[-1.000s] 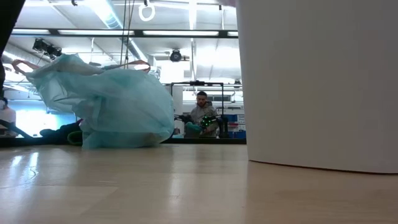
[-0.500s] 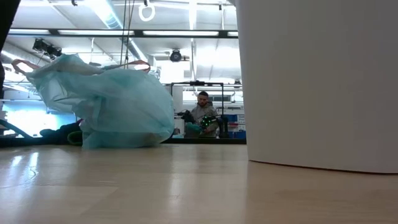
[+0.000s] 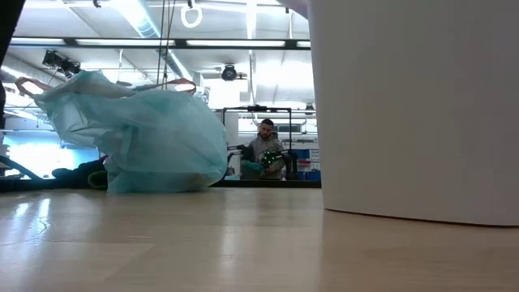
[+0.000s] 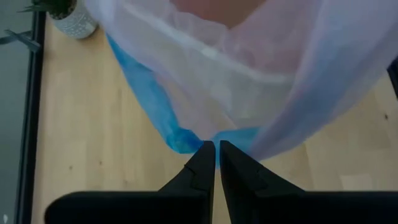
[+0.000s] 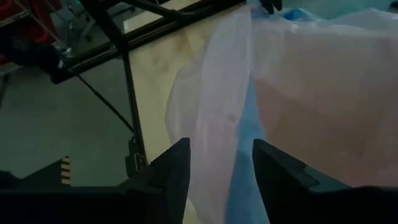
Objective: Place trash/remove bag and relplace
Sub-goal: Put the new trash bag into the trash bin
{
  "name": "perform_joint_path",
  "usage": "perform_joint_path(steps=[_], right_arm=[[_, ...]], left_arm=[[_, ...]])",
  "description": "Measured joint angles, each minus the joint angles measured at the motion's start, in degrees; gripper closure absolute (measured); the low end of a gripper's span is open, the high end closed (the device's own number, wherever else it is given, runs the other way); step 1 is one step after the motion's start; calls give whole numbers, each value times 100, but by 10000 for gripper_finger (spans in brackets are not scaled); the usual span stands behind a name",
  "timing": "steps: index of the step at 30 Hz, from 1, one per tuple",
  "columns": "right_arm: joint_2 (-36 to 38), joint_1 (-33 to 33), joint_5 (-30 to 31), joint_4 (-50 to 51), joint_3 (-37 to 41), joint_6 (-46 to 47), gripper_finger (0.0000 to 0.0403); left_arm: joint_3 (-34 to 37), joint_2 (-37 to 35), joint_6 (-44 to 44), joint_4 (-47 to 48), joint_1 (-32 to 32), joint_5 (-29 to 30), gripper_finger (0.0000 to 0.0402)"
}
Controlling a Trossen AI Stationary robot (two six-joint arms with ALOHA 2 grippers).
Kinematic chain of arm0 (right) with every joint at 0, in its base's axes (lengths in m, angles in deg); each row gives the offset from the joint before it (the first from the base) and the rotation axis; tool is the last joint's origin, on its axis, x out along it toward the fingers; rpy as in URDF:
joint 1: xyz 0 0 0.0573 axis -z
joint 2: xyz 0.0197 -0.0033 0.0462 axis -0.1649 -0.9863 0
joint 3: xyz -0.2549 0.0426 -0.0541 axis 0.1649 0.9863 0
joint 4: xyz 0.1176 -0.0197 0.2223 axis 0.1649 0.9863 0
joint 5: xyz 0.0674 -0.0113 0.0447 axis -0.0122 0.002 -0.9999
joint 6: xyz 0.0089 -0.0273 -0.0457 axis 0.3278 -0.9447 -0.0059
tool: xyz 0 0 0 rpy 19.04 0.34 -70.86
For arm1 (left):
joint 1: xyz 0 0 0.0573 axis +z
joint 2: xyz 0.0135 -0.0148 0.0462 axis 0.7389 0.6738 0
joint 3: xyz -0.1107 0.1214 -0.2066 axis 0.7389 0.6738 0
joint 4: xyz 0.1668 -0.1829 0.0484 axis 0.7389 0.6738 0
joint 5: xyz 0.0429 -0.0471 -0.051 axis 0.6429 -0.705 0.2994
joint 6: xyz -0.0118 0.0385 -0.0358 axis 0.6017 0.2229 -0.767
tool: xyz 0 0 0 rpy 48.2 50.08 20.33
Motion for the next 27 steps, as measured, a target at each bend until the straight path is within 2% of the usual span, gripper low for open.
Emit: perform_joint_path(steps=[7, 15, 19, 23, 27], right_arm=[[-201, 522, -190, -256, 0, -151, 258], [-302, 733, -408, -232, 0, -193, 354], [-422, 816, -807, -216, 0, -103, 395], [-565, 781, -948, -538, 2, -180, 402], [-587, 649, -770, -1266, 2, -516, 402]], left_arm=[[0, 2, 2, 1, -100, 1, 369], [0, 2, 0, 12, -139, 14, 369], [-4, 24, -4, 8, -148, 31, 369], [-4, 52, -4, 12, -148, 48, 369], [-4, 61, -9, 12, -148, 53, 369]])
